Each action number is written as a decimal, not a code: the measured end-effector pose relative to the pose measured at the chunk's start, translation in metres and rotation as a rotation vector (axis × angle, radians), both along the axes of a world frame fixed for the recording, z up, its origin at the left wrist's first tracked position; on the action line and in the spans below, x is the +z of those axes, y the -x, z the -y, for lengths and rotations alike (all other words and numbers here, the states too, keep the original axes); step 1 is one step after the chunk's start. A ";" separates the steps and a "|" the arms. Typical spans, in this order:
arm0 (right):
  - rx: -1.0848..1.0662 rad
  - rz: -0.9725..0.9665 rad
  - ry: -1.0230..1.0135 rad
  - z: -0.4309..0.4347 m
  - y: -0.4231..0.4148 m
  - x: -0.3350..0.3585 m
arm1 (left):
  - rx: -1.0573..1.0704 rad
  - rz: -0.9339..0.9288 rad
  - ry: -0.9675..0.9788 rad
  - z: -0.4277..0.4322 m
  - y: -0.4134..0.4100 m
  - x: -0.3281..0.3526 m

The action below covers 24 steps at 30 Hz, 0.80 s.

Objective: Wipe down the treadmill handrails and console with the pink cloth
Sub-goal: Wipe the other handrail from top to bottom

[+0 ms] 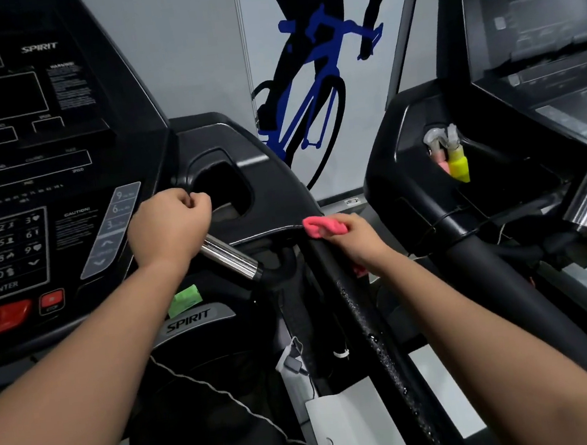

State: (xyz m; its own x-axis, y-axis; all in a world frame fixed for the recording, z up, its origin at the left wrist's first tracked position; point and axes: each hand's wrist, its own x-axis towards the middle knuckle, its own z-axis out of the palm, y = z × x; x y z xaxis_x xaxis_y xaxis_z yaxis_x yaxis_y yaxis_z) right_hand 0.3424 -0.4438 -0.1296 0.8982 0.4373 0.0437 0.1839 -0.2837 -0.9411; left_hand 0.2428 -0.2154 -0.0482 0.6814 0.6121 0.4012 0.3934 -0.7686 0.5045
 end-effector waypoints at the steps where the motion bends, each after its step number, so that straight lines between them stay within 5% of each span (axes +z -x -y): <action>1: 0.011 0.039 0.012 0.000 0.004 -0.004 | 0.001 -0.001 0.000 0.000 0.000 0.000; 4: 0.057 0.151 0.052 0.019 0.021 -0.016 | 0.005 0.004 -0.004 -0.001 0.000 -0.001; 13: -0.053 -0.336 -0.235 0.025 -0.002 -0.034 | 0.010 0.020 -0.004 0.000 0.000 -0.002; 21: 0.003 -0.190 -0.247 0.019 0.012 -0.025 | 0.025 0.022 -0.010 0.001 -0.001 -0.003; 24: -0.029 -0.369 -0.366 0.033 0.018 -0.029 | 0.062 0.009 0.003 0.002 -0.003 -0.001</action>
